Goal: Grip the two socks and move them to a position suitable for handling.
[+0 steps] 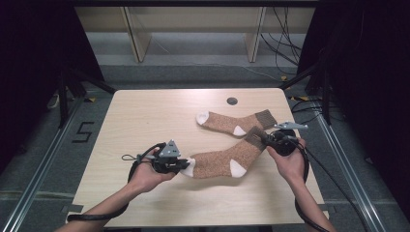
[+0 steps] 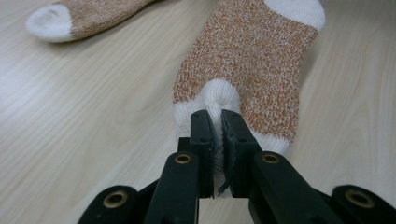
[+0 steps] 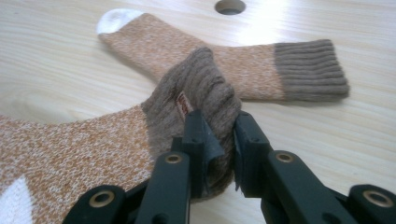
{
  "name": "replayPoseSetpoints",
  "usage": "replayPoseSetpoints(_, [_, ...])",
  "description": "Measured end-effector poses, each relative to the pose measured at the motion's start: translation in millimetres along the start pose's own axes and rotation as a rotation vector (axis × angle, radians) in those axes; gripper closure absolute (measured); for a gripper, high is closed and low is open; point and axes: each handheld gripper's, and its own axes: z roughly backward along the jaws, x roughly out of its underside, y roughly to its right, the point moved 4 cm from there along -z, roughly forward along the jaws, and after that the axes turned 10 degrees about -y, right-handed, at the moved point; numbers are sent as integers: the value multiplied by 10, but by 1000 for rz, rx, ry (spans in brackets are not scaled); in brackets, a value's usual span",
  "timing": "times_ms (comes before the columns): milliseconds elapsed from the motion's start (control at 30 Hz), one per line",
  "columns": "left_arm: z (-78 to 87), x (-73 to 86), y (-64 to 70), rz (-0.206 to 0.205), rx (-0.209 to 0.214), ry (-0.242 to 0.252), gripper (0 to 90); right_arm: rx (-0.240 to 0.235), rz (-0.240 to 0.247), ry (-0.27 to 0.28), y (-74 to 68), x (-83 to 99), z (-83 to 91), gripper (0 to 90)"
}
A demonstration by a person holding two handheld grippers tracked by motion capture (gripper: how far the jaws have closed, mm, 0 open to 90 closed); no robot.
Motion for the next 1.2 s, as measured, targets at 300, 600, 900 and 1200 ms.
replayPoseSetpoints(300, [211,206,-161,43,-41,0,835,-28,31,-9,-317,32,7,771])
replayPoseSetpoints(600, [279,499,-352,111,-71,-26,835,-97,49,-16,-629,124,-59,770])
replayPoseSetpoints(900, [218,652,-521,162,-86,-46,834,-117,68,-48,-803,194,-68,767])
replayPoseSetpoints(1200, [15,699,-590,187,-84,-67,831,-118,44,-145,-837,379,-177,742])
